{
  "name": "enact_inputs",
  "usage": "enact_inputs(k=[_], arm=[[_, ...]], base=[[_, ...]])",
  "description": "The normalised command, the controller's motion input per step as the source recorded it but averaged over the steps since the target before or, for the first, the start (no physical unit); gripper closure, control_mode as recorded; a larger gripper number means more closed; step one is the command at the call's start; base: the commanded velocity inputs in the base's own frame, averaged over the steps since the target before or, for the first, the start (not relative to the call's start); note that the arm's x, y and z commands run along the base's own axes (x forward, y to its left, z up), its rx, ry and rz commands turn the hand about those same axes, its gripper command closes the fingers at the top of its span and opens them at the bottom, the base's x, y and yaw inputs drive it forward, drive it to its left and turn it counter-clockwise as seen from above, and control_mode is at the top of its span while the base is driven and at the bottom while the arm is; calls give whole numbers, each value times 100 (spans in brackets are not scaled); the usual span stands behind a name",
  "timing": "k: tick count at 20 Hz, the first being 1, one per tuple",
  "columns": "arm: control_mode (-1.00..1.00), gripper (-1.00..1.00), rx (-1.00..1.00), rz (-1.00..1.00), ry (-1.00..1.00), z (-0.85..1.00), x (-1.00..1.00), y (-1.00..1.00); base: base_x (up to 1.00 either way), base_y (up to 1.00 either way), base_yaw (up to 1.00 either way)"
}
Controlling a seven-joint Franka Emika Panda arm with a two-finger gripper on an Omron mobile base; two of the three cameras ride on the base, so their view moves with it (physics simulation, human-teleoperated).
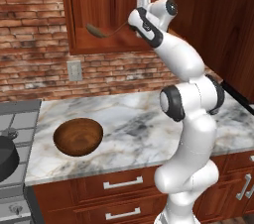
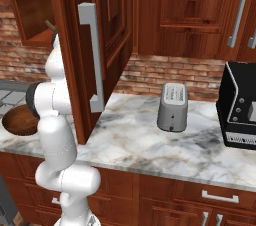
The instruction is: Open the cabinet and move the ladle to the pot. Then close the cabinet.
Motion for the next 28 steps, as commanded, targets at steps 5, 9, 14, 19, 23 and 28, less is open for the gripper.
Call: enact_inputs(k=[5,9,14,19,23,28], arm=[[-100,100,3,-7,-10,0,-63,0],[-100,100,12,-9,0,19,-73,-2],[-100,100,18,-12,9,25,-86,0],[-100,100,12,-9,9,25,-76,1],[-100,100,6,-6,10,24,-68,22],[-100,100,1,-4,5,16,-70,18]], base=[[0,0,0],[0,0,0],[0,0,0],[0,0,0],[0,0,0],[0,0,0]])
